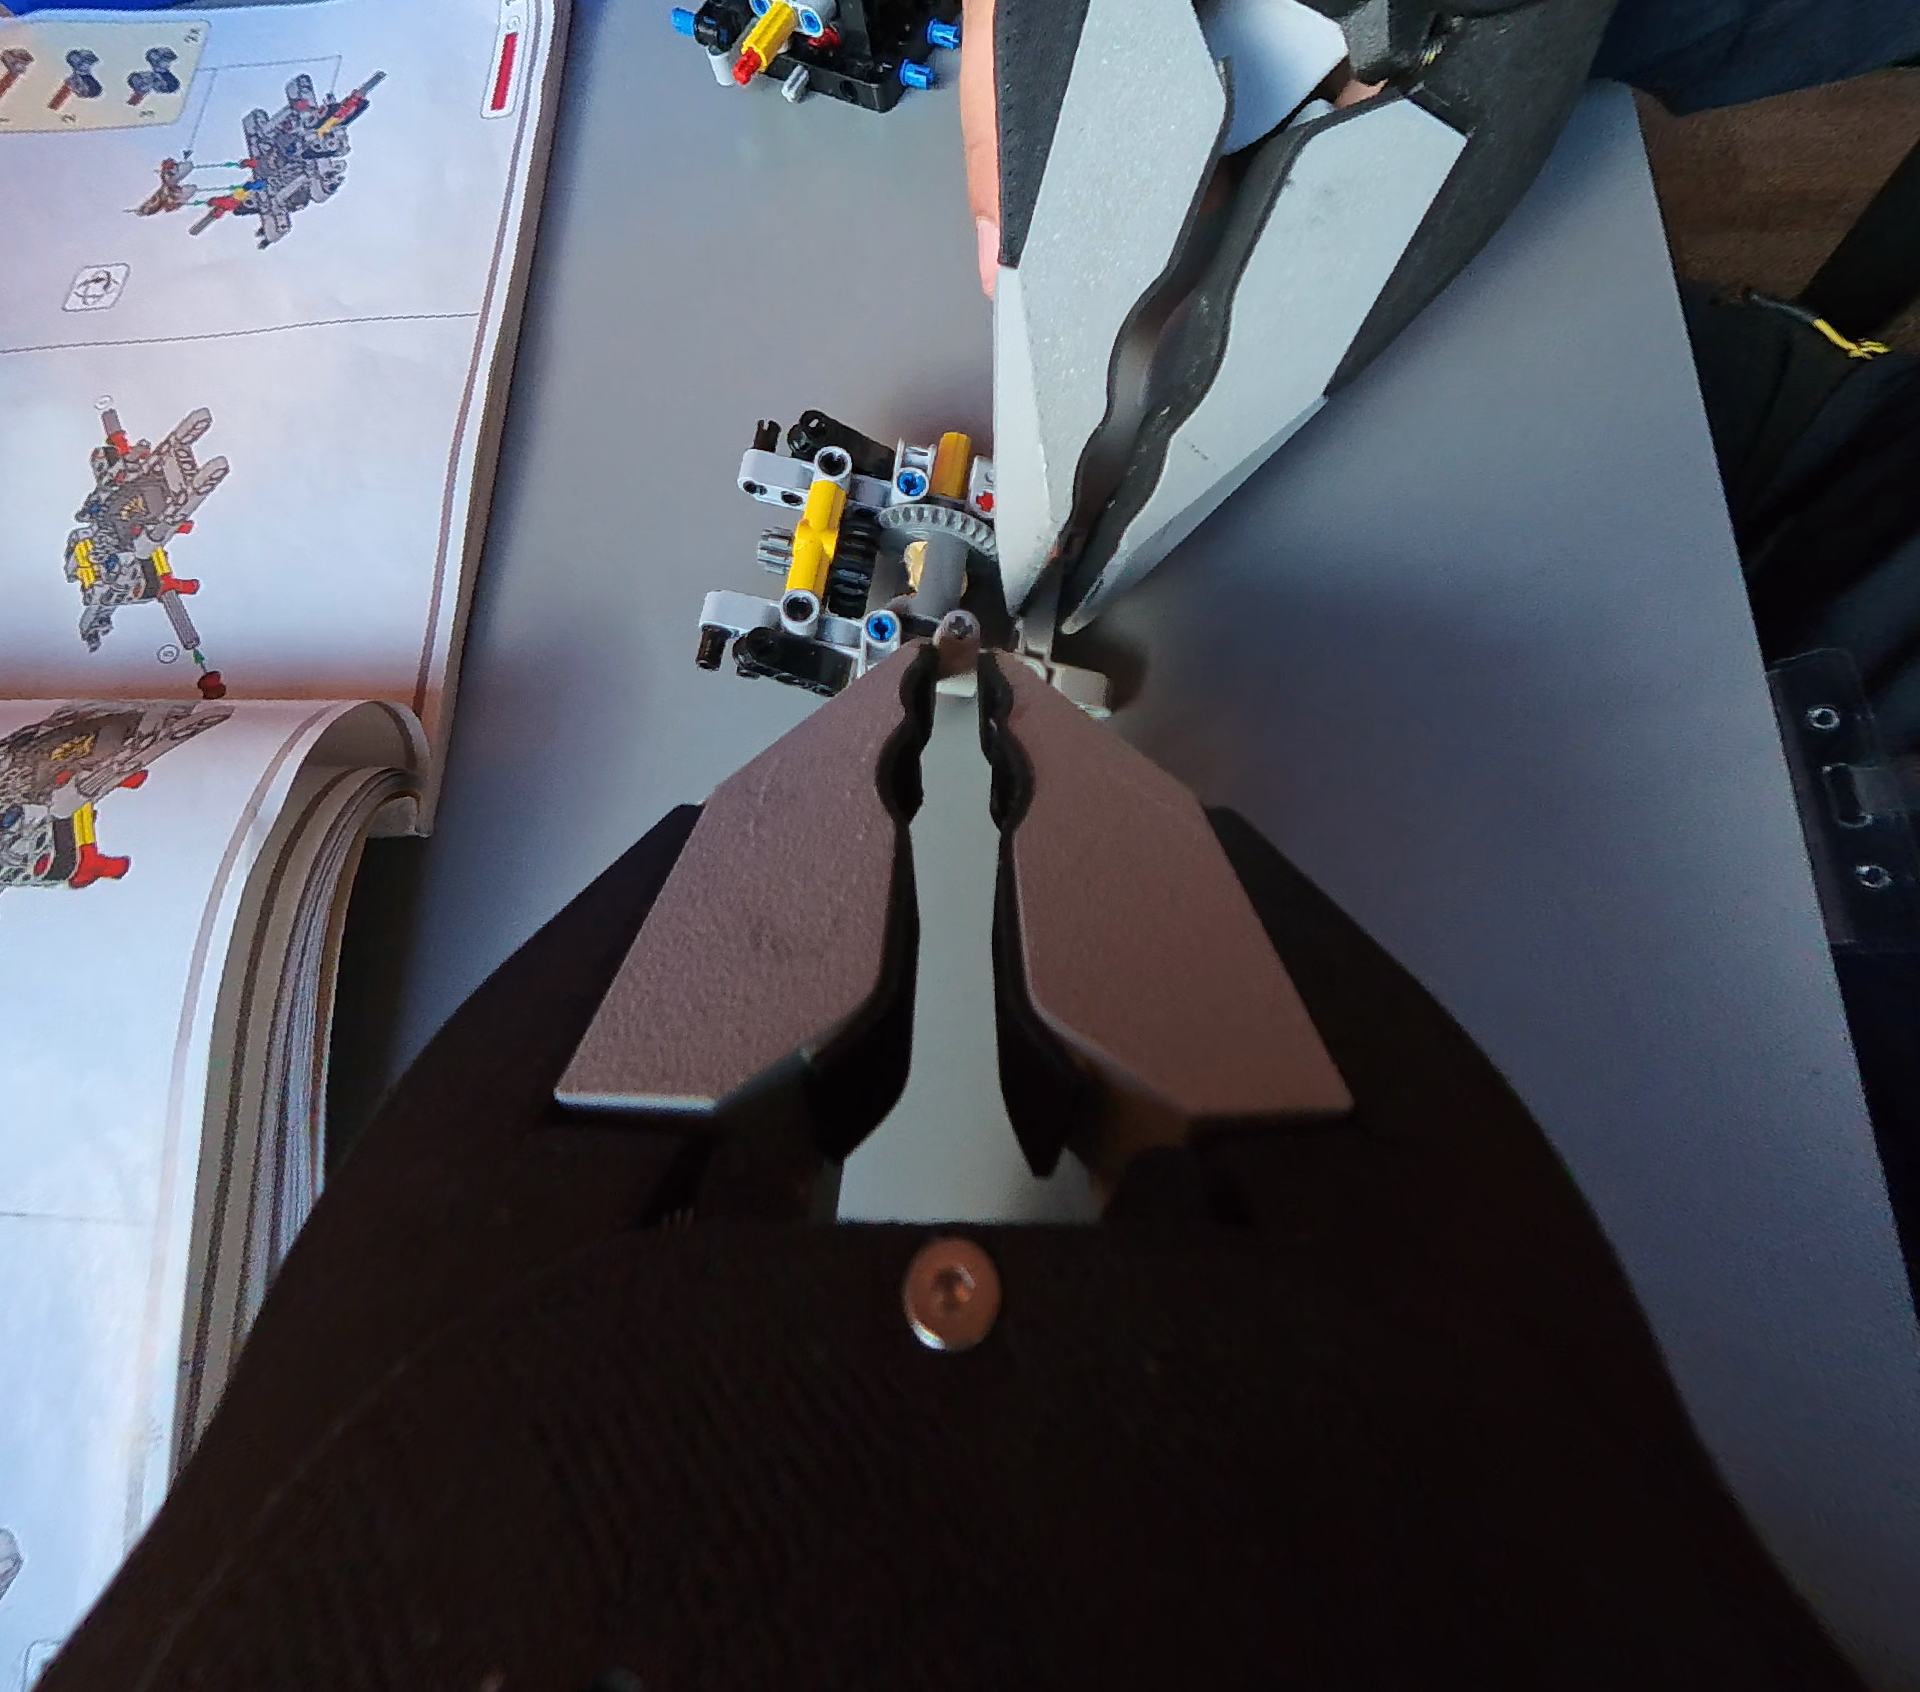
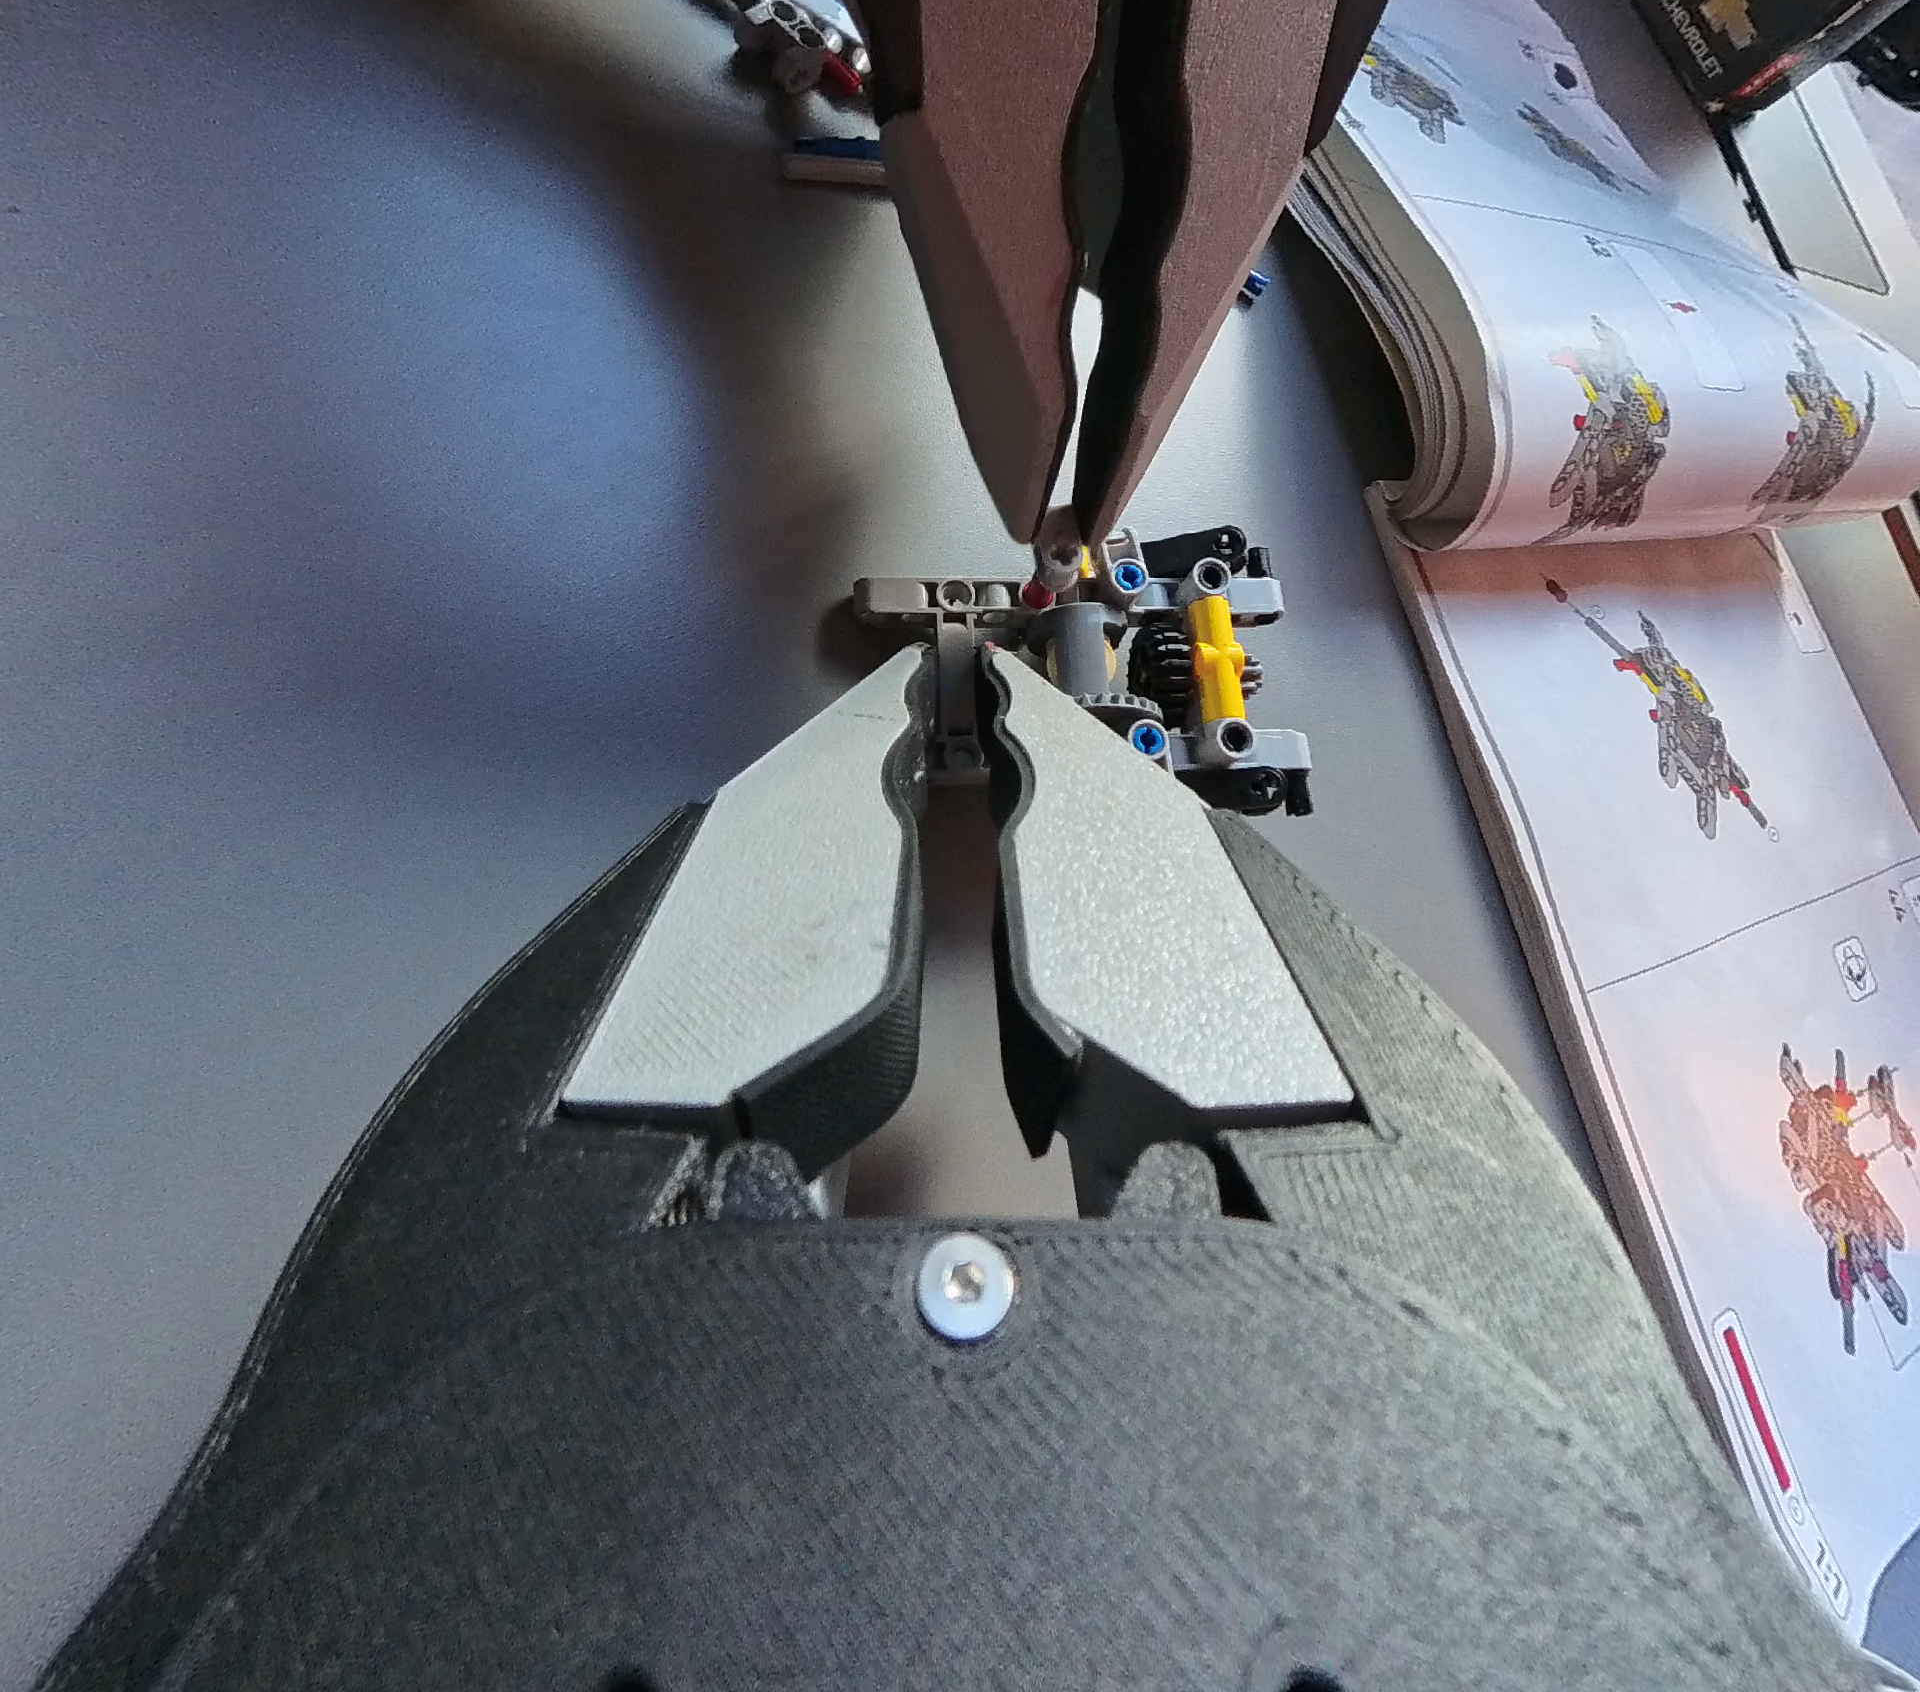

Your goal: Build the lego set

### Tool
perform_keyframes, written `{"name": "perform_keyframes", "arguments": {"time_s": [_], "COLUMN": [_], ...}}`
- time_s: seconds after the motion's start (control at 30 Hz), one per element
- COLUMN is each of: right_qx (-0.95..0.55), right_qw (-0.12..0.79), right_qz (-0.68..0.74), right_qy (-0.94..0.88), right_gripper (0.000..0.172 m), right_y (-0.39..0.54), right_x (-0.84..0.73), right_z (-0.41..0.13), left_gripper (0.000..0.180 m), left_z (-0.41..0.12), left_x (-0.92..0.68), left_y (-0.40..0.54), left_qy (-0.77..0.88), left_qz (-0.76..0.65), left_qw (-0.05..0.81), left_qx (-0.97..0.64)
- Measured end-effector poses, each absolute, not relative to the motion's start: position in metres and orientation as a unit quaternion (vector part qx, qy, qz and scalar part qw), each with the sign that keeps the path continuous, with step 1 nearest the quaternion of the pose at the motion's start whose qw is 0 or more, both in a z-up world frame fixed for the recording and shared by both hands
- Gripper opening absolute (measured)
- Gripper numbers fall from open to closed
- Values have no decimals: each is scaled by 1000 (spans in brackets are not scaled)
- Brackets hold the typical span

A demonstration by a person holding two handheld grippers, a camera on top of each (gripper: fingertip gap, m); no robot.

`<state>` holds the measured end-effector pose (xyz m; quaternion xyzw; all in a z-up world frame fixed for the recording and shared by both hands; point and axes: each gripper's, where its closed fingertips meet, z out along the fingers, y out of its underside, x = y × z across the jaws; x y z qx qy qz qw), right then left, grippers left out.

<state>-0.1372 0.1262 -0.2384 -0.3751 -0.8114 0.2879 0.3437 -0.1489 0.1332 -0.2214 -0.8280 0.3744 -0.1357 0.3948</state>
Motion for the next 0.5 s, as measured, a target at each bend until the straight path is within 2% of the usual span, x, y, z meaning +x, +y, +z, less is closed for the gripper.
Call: {"name": "perform_keyframes", "arguments": {"time_s": [0.5], "right_qx": [-372], "right_qw": [344], "right_qz": [288], "right_qy": [-813], "right_gripper": [5], "right_y": [125], "right_x": [-137], "right_z": [-238], "left_gripper": [5], "left_z": [-225], "left_x": [-148], "left_y": [132], "left_qy": [370], "left_qz": [-145], "left_qw": [391], "left_qx": [-830]}}
